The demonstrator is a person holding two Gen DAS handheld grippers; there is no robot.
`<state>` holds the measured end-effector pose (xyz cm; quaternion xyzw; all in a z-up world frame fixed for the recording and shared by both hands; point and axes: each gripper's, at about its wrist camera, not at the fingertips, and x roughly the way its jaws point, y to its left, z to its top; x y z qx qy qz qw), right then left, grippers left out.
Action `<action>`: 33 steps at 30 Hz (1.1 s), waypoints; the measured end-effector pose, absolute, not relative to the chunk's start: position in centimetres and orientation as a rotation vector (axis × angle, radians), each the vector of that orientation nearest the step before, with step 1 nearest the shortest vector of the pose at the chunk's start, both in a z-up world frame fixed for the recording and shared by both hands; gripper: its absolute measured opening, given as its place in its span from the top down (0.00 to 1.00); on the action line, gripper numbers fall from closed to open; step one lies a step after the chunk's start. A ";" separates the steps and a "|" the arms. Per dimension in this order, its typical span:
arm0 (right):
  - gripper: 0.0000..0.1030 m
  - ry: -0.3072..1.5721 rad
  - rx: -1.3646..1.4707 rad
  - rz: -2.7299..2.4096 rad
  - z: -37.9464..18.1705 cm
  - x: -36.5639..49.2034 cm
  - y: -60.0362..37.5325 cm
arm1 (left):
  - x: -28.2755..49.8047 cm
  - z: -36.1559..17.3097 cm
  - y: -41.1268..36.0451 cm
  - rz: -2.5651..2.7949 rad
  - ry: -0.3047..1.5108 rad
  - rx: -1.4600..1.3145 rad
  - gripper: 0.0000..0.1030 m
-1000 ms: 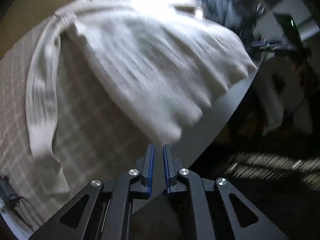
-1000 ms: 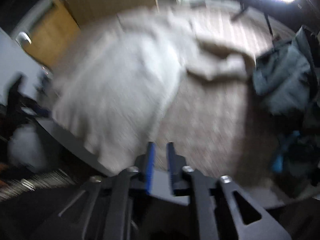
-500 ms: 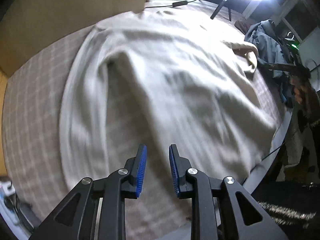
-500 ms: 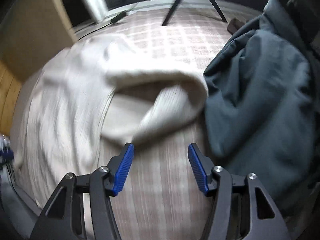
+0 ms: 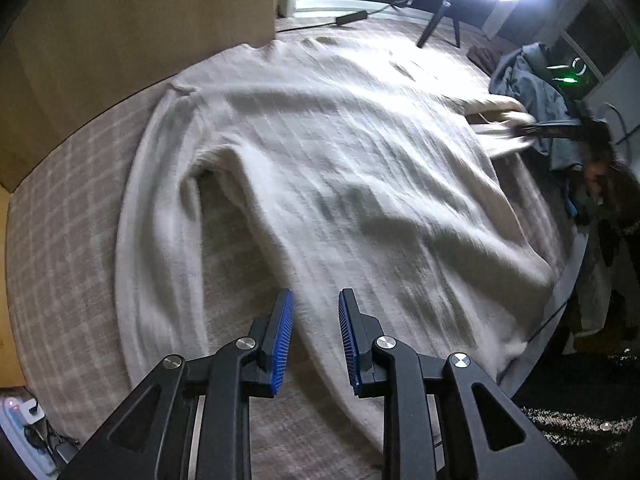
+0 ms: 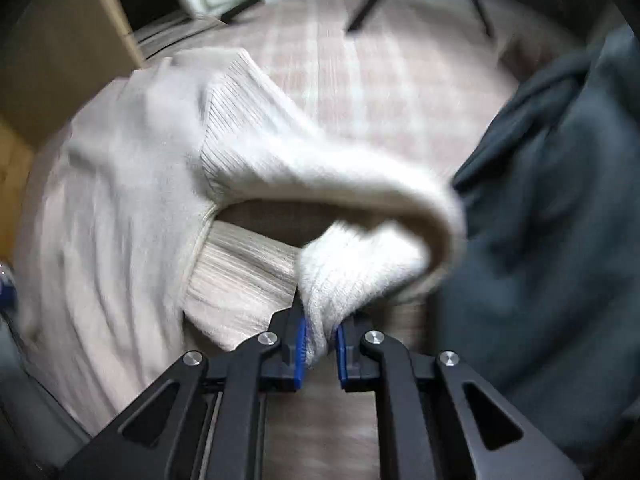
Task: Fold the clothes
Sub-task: 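Pull the sweater straight with both grippers and release it flat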
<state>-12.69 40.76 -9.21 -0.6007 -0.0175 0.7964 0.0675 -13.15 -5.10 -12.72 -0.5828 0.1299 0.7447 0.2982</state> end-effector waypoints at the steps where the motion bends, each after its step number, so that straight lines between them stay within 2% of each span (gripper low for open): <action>1: 0.89 -0.213 -1.745 2.376 -7.8 -12.1 40.8 | -13.2 -12.7 -5.5 1.983 0.340 -1.553 0.78; 4: 0.87 -0.558 -1.525 2.271 -4.3 -10.7 41.7 | -13.1 -12.8 -7.0 2.000 0.335 -1.574 0.78; 5: 0.69 -0.595 -1.545 2.247 -4.0 -10.3 41.9 | -13.1 -13.0 -7.4 2.006 0.336 -1.583 0.78; 6: 0.44 -0.590 -1.616 2.215 -4.4 -10.2 42.0 | -13.1 -13.1 -7.9 2.012 0.337 -1.592 0.76; 7: 0.39 -0.577 -1.665 2.202 -4.6 -10.1 42.1 | -13.2 -13.4 -8.6 2.027 0.335 -1.607 0.74; 11: 0.38 -0.346 -1.694 2.366 -4.4 -9.8 41.3 | -14.0 -14.3 -12.0 2.096 0.282 -1.662 0.71; 14: 0.38 -0.243 -1.700 2.530 -3.9 -12.1 38.8 | -14.9 -15.3 -14.8 2.151 0.264 -1.711 0.62; 16: 0.38 -0.220 -1.723 2.621 -4.2 -15.0 36.9 | -15.5 -16.6 -16.3 2.177 0.304 -1.759 0.59; 21: 0.38 -0.183 -1.855 2.793 -7.0 -20.8 29.1 | -15.4 -20.0 -19.5 2.173 0.261 -1.891 0.58; 24: 0.38 -0.253 -1.951 2.821 -9.2 -22.5 24.3 | -14.9 -21.2 -19.8 2.161 0.256 -1.907 0.57; 26: 0.38 -0.302 -1.999 2.817 -10.2 -23.3 22.2 | -14.7 -21.3 -19.7 2.162 0.252 -1.897 0.60; 27: 0.38 -0.317 -2.011 2.819 -10.4 -23.6 21.5 | -14.7 -21.2 -19.6 2.156 0.235 -1.886 0.74; 28: 0.38 -0.328 -2.015 2.819 -10.1 -23.5 21.1 | -14.6 -21.1 -19.5 2.152 0.220 -1.875 0.95; 33: 0.38 -0.326 -1.993 2.801 -9.4 -23.4 21.7 | -15.0 -19.1 -20.4 2.281 0.329 -1.838 0.94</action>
